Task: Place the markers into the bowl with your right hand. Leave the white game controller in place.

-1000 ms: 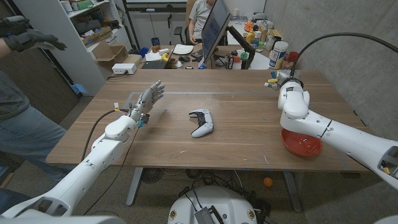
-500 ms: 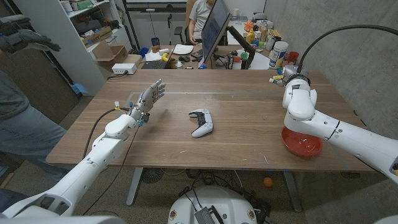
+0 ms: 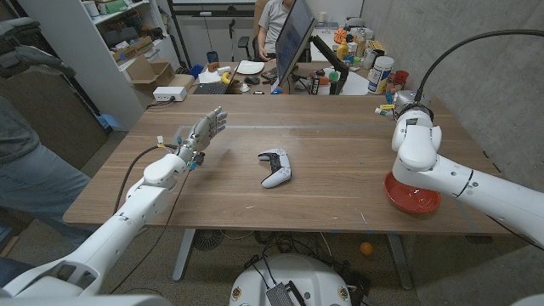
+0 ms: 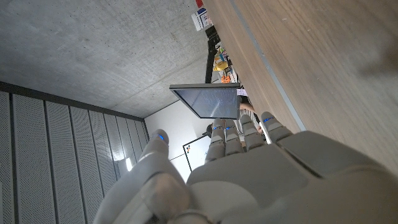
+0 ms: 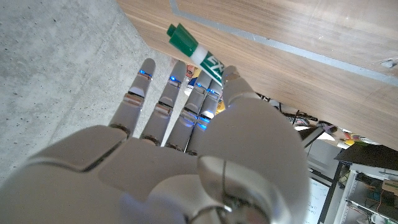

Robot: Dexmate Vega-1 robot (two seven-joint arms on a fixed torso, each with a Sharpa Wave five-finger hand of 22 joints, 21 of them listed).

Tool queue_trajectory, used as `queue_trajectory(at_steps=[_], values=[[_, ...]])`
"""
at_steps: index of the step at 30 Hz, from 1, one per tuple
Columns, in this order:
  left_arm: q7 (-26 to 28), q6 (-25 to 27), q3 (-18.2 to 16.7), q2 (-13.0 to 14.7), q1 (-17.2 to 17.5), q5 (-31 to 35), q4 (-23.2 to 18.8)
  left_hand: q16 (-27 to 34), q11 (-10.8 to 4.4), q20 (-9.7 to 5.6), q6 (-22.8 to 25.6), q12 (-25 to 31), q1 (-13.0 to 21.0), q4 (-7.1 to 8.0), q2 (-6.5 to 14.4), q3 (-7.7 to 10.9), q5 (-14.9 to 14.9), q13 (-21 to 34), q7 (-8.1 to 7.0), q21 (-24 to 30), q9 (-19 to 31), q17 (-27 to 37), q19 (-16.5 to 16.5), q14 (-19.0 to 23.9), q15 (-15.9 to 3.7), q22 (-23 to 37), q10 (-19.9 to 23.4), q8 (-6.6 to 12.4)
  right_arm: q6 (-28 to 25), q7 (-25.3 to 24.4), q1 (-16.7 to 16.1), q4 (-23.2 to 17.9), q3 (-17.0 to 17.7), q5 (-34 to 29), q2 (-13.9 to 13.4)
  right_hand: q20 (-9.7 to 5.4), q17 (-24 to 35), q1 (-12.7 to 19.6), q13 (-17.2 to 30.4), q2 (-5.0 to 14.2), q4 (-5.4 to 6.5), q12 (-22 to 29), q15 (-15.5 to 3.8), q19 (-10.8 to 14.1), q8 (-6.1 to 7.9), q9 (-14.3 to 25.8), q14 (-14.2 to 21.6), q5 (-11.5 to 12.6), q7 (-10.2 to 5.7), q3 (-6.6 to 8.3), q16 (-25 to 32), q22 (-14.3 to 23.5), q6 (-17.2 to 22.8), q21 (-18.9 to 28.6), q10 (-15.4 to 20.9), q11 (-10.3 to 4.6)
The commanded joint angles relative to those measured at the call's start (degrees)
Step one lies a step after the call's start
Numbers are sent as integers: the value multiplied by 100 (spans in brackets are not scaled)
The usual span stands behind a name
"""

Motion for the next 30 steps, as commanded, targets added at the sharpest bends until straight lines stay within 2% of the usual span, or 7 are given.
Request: queue_trajectory(at_steps=[1, 6, 19, 30], values=[[-39, -19, -35, 30, -41, -8, 23, 35, 10, 42, 55, 3, -39, -31, 16, 14, 22, 23, -18, 33, 24, 10, -1, 10, 24, 17, 30, -2, -595, -25, -87, -419, -193, 173, -223, -17, 28, 17, 33, 73, 3, 4, -42, -8, 28, 95, 28, 14, -386, -21, 40, 12, 416, -7, 21, -4], [-109, -31, -20, 19, -93, -18, 93, 31, 19, 47, 56, 1, -40, -31, 16, 14, 22, 24, -19, 32, 24, 10, -2, 2, 23, 17, 27, -2, -595, 223, -433, -488, 61, -208, -168, -15, 36, 16, 42, 90, 9, 4, -48, -17, 28, 96, 24, 13, -383, -29, 43, 12, 418, -10, 18, -7], [-291, -84, 25, -24, -238, -26, 273, 30, 5, 50, 51, 0, -41, -32, 17, 16, 22, 24, -15, 31, 25, 10, -7, -1, 29, 17, 30, -5, -595, 1336, -1442, -616, 889, -1803, 133, -19, 35, 21, 64, 107, 7, 12, -67, -20, 35, 99, 32, 10, -388, -43, 39, 12, 436, -11, 32, -6], [-361, -97, 52, -54, -311, -15, 355, 29, 8, 54, 58, -5, -42, -34, 16, 17, 22, 24, -13, 30, 24, 10, -12, -5, 28, 17, 19, -3, -595, 1754, -2012, -828, 1301, -2500, 269, -15, 31, 22, 74, 115, 6, 7, -57, -18, 36, 101, 26, 9, -386, -53, 27, 12, 438, -9, 25, -16]])
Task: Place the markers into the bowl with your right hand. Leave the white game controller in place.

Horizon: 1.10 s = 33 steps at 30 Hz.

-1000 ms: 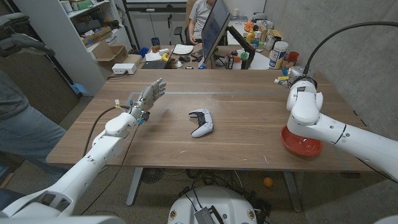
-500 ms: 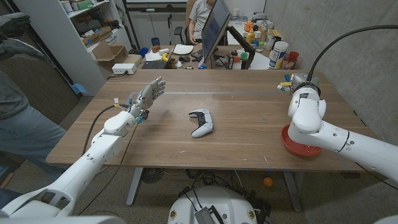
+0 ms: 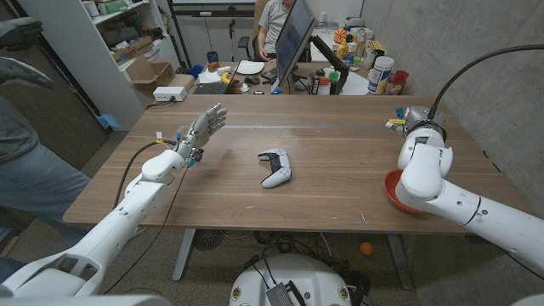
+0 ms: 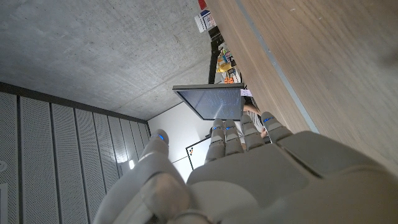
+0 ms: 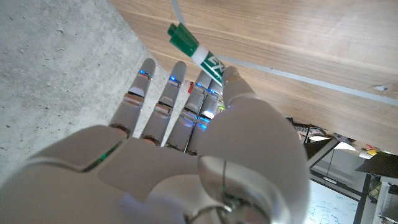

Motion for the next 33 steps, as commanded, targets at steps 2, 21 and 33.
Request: queue_trajectory(at_steps=[2, 21, 33], values=[[-96, -17, 32, -43, -96, 0, 109, 30, 11, 55, 61, -5, -42, -34, 16, 17, 22, 24, -13, 29, 24, 11, -13, -5, 28, 17, 20, -2, -27, 593, -820, -300, 558, -1001, 187, -17, 17, 51, 24, 89, -10, 10, -79, -17, 36, 101, 22, 17, -390, -25, 27, 12, 440, -9, 32, -12], [-199, 18, 96, -76, -198, 27, 147, 31, 18, 57, 59, -5, -44, -36, 18, 20, 21, 24, -15, 30, 24, 10, -14, -3, 21, 17, 26, -4, 161, 545, -1844, -720, 1114, -1706, 665, -47, 19, 52, 30, 110, -9, 6, -82, 9, 41, 104, 54, 15, -391, -47, 31, 12, 455, 1, 47, -1], [-209, -24, 88, -83, -178, 19, 129, 32, 11, 58, 62, -7, -47, -37, 19, 21, 21, 24, -14, 30, 25, 11, -16, -1, 30, 17, 22, -4, 974, 812, -2553, -768, 1775, -2410, 1467, -51, 18, 48, 37, 123, -7, 3, -89, 23, 44, 105, 60, 12, -380, -59, 23, 11, 462, 5, 54, -1]])
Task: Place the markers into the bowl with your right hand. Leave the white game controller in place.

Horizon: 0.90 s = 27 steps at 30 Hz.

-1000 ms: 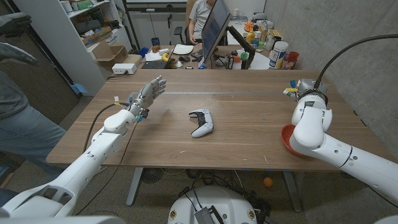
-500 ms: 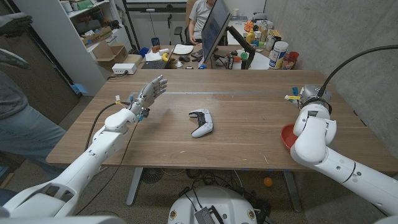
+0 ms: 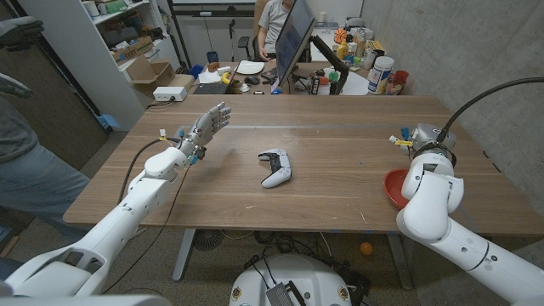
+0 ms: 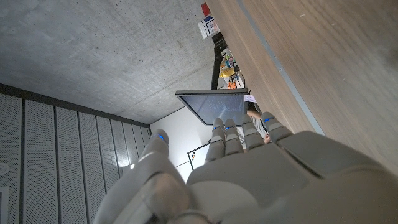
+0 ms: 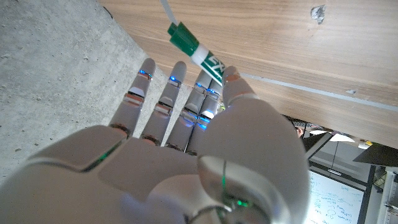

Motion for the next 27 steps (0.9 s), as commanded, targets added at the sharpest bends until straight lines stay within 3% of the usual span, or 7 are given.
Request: queue_trajectory(at_steps=[1, 14, 27], values=[[4, -23, 8, 9, 11, 18, -33, 30, 10, 37, 57, -7, -47, -37, 19, 21, 21, 24, -16, 30, 25, 10, 4, -7, 28, 17, 23, -5, 774, 191, -798, -93, 693, -680, 831, -53, 10, 48, 11, 124, 8, 3, -89, 25, 43, 105, 61, 20, -401, -10, 22, 11, 437, 5, 35, -22], [113, -3, -27, 62, 101, 31, -185, 32, 31, 38, 62, -9, -49, -38, 18, 21, 21, 25, -9, 30, 25, 10, 3, -4, 25, 17, 22, -4, 1661, 90, -1469, -140, 1354, -1032, 1887, -52, 11, 60, 13, 129, -3, -3, -98, 27, 43, 106, 62, 19, -403, -21, 16, 11, 438, 4, 39, -22], [134, 15, -1, 93, 141, 41, -280, 31, 12, 42, 64, -8, -50, -40, 17, 22, 20, 25, -10, 29, 25, 10, -3, -6, 28, 17, 25, -4, 2160, -132, -1868, -159, 1739, -1215, 2625, -54, 9, 55, 17, 141, 1, -7, -121, 32, 46, 107, 74, 19, -405, -32, 8, 11, 444, 4, 45, -23]])
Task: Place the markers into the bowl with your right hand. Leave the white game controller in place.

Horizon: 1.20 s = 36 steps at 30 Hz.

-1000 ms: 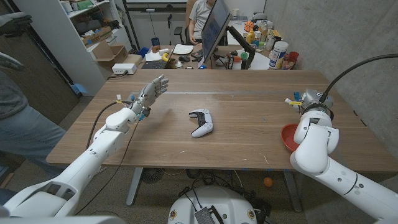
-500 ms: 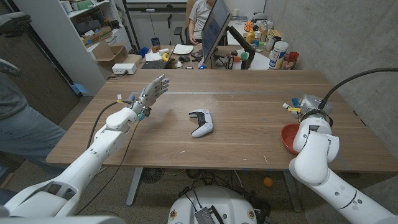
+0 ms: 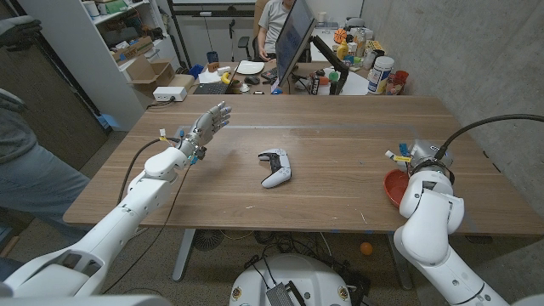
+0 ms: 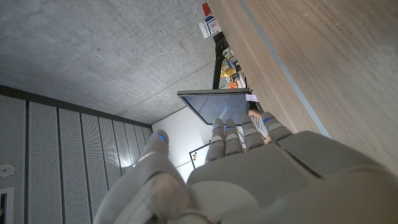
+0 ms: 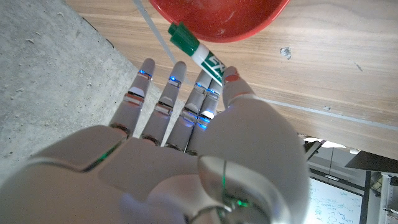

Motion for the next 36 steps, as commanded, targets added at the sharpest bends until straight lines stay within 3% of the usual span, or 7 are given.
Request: queue_trajectory(at_steps=[1, 12, 36], values=[[34, 17, 11, 30, 46, 14, -95, 31, 14, 42, 64, -9, -50, -40, 17, 23, 21, 25, -11, 29, 25, 11, -3, -5, 30, 17, 24, -3, 532, -161, -417, -21, 420, -217, 745, -10, 17, 78, 19, 118, 8, -8, -125, -9, 47, 107, 72, 51, -403, -26, 8, 11, 449, 4, 45, -21], [87, 10, -34, 72, 121, -15, -163, 30, 7, 42, 64, -12, -51, -41, 17, 24, 21, 25, -7, 30, 25, 11, -2, -9, 23, 17, 17, -4, 833, -90, -487, 93, 577, -286, 1067, -8, 14, 80, 22, 122, 6, -13, -123, 0, 50, 107, 74, 51, -402, -34, -3, 11, 456, 5, 47, -10], [177, 38, -42, 153, 225, 3, -339, 30, 10, 47, 80, -11, -56, -43, 15, 24, 20, 25, -4, 31, 25, 11, -4, -9, 24, 17, 24, 1, 984, 25, -623, 108, 785, -285, 1249, -11, 23, 91, 33, 141, 0, -42, -90, 23, 34, 108, 81, 50, -400, -56, -11, 11, 416, 10, 3, -15]])
